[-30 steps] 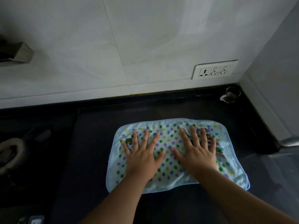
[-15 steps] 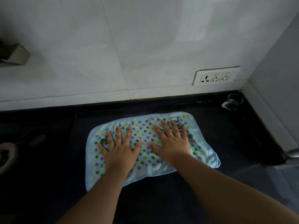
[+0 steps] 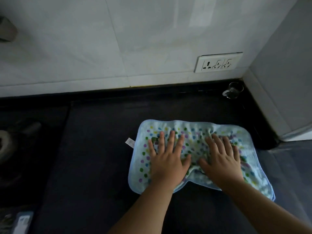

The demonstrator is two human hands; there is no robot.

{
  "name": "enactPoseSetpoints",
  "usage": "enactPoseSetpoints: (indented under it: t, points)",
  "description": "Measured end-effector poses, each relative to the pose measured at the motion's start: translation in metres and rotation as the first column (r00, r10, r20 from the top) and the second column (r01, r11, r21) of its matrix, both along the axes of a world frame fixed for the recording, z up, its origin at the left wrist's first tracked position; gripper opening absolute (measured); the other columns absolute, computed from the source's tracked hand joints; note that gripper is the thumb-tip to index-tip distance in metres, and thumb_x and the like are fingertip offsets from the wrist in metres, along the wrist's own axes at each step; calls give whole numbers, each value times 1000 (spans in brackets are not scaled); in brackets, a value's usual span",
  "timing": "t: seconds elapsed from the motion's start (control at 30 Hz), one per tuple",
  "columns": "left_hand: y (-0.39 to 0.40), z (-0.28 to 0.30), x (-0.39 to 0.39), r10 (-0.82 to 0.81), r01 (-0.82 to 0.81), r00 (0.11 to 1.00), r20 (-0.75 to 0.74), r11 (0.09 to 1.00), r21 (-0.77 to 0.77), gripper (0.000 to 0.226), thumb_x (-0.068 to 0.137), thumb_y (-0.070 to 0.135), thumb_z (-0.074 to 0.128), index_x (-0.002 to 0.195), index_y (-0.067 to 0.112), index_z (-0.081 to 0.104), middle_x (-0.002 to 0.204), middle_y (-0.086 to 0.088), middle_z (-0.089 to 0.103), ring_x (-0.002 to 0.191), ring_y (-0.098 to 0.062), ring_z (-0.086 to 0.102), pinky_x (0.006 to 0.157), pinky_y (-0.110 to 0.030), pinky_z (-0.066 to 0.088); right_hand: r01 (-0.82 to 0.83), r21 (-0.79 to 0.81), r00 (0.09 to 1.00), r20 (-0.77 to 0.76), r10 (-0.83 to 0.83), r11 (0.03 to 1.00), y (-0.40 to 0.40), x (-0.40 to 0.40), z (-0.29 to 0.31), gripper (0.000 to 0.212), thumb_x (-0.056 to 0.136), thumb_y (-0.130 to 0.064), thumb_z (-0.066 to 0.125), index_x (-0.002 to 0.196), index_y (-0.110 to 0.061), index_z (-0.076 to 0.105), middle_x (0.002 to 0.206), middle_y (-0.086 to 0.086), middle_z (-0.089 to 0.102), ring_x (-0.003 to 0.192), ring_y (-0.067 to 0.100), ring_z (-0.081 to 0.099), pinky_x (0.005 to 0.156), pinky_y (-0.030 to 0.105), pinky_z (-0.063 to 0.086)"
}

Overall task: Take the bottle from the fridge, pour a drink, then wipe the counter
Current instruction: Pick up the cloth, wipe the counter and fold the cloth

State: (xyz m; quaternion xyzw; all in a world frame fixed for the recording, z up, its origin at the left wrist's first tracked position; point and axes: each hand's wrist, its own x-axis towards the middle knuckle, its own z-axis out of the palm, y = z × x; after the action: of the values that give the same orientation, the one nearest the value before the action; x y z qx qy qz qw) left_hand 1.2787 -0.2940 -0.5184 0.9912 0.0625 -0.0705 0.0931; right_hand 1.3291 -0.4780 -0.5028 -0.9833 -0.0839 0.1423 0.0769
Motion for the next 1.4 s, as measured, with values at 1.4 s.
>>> enactPoseSetpoints:
  t: [1.4]
  points:
    - [10, -1, 42, -67, 67, 997, 30, 998, 17, 73, 97, 76, 11, 163, 47, 0, 174, 5, -7, 159, -30, -17, 119, -70, -7, 34, -24, 999, -34, -34, 999, 29, 41, -12, 76, 94, -79, 9, 157, -49, -22, 166, -18, -33, 154, 18, -31, 125, 57, -11]
